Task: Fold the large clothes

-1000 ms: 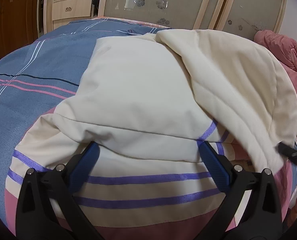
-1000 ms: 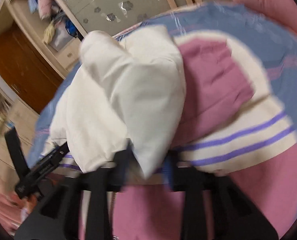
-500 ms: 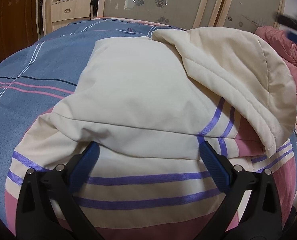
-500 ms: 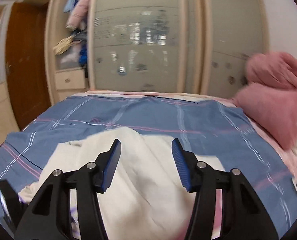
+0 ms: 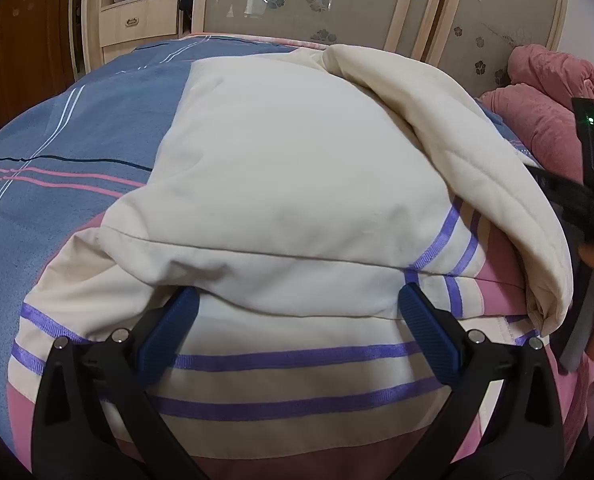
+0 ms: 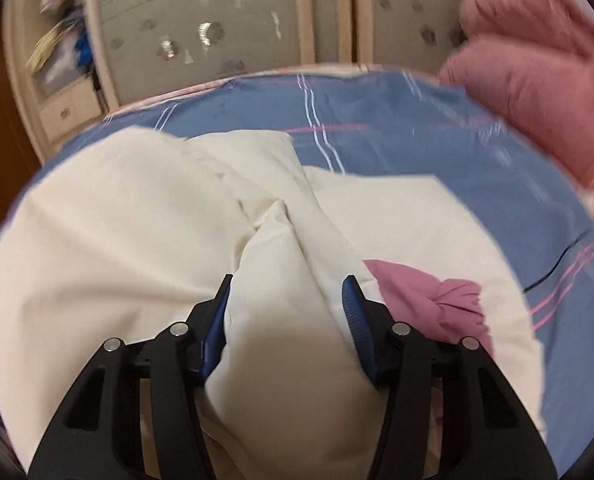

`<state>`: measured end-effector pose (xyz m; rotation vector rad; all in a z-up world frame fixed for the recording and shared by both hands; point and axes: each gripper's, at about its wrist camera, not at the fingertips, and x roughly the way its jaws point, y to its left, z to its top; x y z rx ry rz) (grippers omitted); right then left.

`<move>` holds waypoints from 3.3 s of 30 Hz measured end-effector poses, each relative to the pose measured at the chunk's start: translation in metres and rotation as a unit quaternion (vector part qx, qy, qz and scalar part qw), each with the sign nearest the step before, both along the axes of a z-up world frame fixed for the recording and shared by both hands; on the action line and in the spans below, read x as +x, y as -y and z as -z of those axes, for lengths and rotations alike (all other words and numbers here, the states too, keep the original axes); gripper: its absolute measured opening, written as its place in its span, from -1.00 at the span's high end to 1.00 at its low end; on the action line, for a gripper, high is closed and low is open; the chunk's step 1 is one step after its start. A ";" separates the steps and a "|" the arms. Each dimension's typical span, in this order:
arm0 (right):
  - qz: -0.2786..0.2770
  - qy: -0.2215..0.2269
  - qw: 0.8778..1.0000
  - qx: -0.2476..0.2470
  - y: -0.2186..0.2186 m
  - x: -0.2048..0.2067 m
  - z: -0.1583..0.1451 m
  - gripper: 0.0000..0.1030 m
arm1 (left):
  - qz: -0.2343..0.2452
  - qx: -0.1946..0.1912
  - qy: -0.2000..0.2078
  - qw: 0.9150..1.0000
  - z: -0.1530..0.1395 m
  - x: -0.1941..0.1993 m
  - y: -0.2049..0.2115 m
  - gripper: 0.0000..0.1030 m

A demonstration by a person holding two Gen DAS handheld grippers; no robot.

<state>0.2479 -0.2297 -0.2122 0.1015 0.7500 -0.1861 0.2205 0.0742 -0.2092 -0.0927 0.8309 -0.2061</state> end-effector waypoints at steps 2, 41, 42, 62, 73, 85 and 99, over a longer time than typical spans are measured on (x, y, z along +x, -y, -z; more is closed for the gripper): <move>-0.005 -0.001 1.000 -0.017 -0.007 -0.008 -0.001 -0.07 | -0.001 -0.001 -0.001 1.000 0.000 0.001 -0.001 -0.96; -0.091 0.009 0.994 -0.061 -0.041 -0.123 0.012 -0.56 | 0.009 0.030 0.020 0.999 -0.007 -0.016 0.009 -0.96; -0.090 0.006 0.995 -0.044 -0.038 -0.128 0.014 -0.57 | 0.009 0.025 0.024 0.999 -0.010 -0.017 0.009 -0.96; -0.124 0.135 0.983 0.023 -0.048 -0.038 -0.096 -0.68 | 0.034 0.053 0.006 0.998 0.005 -0.016 0.027 -0.96; -0.102 0.008 0.994 0.025 -0.040 0.055 -0.004 -0.91 | 0.039 0.054 0.003 0.998 0.006 -0.012 0.026 -0.96; -0.132 0.020 0.990 -0.042 -0.051 -0.029 0.004 -0.97 | 0.038 0.056 0.002 0.998 0.007 -0.011 0.026 -0.96; -0.094 0.017 0.995 -0.039 -0.049 -0.119 -0.027 -0.97 | 0.046 0.015 -0.022 0.999 -0.018 -0.031 0.019 -0.96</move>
